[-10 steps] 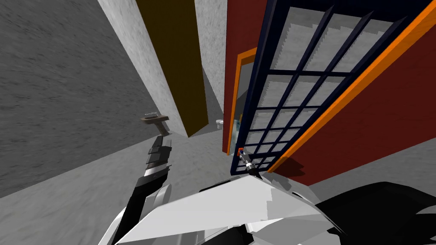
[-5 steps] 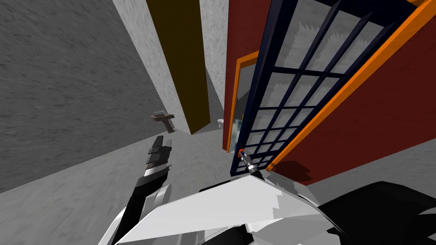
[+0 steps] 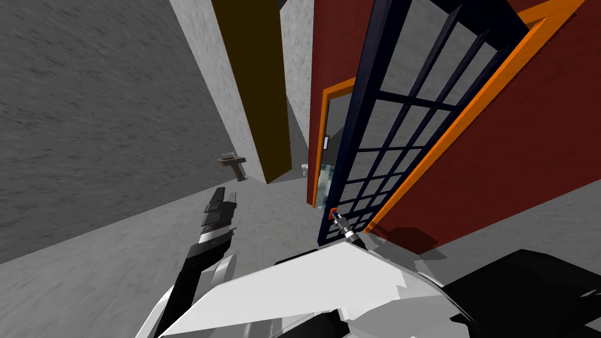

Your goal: Pull the door open

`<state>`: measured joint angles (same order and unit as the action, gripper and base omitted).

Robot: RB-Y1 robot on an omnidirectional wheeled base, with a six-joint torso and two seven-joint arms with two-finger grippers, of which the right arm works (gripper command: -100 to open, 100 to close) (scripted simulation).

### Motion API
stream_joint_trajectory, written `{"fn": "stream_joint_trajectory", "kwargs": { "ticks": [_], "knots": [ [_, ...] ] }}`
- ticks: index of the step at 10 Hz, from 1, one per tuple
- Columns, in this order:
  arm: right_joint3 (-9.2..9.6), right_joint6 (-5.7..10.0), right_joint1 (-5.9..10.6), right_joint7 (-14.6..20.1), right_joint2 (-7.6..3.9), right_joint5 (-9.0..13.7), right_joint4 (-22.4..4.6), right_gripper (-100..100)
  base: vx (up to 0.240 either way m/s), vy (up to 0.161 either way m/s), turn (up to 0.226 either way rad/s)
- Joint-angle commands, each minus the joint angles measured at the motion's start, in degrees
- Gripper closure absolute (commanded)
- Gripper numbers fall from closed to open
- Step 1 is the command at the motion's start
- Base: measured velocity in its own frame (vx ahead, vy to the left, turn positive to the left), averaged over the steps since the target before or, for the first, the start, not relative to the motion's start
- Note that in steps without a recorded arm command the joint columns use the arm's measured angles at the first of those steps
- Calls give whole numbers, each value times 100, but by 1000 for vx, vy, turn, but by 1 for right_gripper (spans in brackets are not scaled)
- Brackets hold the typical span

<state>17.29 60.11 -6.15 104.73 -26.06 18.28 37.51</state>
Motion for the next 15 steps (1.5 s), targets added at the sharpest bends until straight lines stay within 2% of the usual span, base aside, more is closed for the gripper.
{"fn": "stream_joint_trajectory", "kwargs": {
  "ticks": [1,9,10,15],
  "knots": [
    [34,107,-7,57,-39,-28,-35,100,-221,-69,199],
    [209,543,-88,316,-218,-162,-217,100,-200,-67,132],
    [209,513,-69,305,-196,-160,-264,100,-66,-27,27],
    [297,921,-166,460,-294,-213,-502,100,-185,-72,158]
  ]
}}
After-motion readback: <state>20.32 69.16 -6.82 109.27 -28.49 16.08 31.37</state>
